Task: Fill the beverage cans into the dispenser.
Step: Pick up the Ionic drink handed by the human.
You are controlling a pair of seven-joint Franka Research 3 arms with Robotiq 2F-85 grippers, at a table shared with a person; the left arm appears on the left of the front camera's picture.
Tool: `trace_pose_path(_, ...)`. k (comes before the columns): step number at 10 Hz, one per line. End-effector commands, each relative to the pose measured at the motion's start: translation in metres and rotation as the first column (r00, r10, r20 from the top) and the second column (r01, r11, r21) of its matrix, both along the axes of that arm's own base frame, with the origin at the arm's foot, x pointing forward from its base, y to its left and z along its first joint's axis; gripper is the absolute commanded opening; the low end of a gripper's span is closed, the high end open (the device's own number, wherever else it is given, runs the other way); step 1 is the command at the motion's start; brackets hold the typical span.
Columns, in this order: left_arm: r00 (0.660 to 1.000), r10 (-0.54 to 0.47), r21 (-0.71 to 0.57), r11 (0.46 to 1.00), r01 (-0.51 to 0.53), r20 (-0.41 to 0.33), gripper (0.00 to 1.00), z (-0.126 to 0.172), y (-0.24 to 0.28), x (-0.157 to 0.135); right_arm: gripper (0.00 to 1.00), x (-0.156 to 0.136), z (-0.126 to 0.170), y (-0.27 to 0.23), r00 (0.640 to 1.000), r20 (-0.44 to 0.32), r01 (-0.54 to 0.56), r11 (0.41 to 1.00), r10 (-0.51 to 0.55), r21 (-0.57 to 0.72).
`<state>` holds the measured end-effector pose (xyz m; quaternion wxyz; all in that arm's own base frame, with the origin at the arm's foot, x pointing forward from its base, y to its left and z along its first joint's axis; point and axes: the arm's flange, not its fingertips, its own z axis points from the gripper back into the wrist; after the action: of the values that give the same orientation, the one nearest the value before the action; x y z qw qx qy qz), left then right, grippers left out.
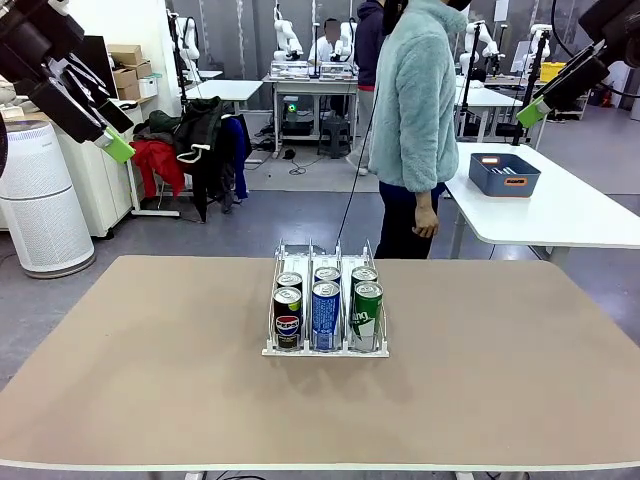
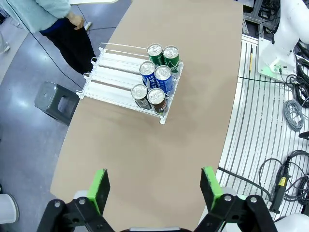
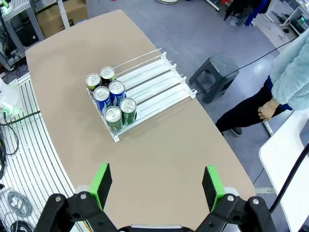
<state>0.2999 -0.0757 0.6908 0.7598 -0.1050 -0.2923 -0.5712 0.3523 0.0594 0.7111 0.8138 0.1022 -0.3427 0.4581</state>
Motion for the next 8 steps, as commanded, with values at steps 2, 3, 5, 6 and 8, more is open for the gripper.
trace_pose_path(2,1.000,-0.001,-0.004,1.000,0.001,-0.007,1.00,0.0014,0.0027,0.0014,1.00,-0.0001,0.0011,-0.0002,1.000,0.000,0.000,1.000,0.000,0.003)
trace_pose_path(3,1.000,-0.001,-0.004,1.000,0.001,-0.007,1.00,0.0014,0.0027,0.0014,1.00,-0.0001,0.0011,-0.0002,1.000,0.000,0.000,1.000,0.000,0.003)
trace_pose_path(5,1.000,-0.001,-0.004,1.000,0.001,-0.007,1.00,0.0014,0.0027,0.0014,1.00,-0.0001,0.0011,-0.0002,1.000,0.000,0.000,1.000,0.000,0.003)
trace_pose_path(6,1.000,-0.001,-0.004,1.000,0.001,-0.007,1.00,0.0014,0.0027,0.0014,1.00,-0.0001,0.0011,-0.0002,1.000,0.000,0.000,1.000,0.000,0.003)
trace_pose_path(8,1.000,-0.001,-0.004,1.000,0.001,-0.007,1.00,0.0014,0.0027,0.0014,1.00,-0.0001,0.0011,-0.0002,1.000,0.000,0.000,1.000,0.000,0.003)
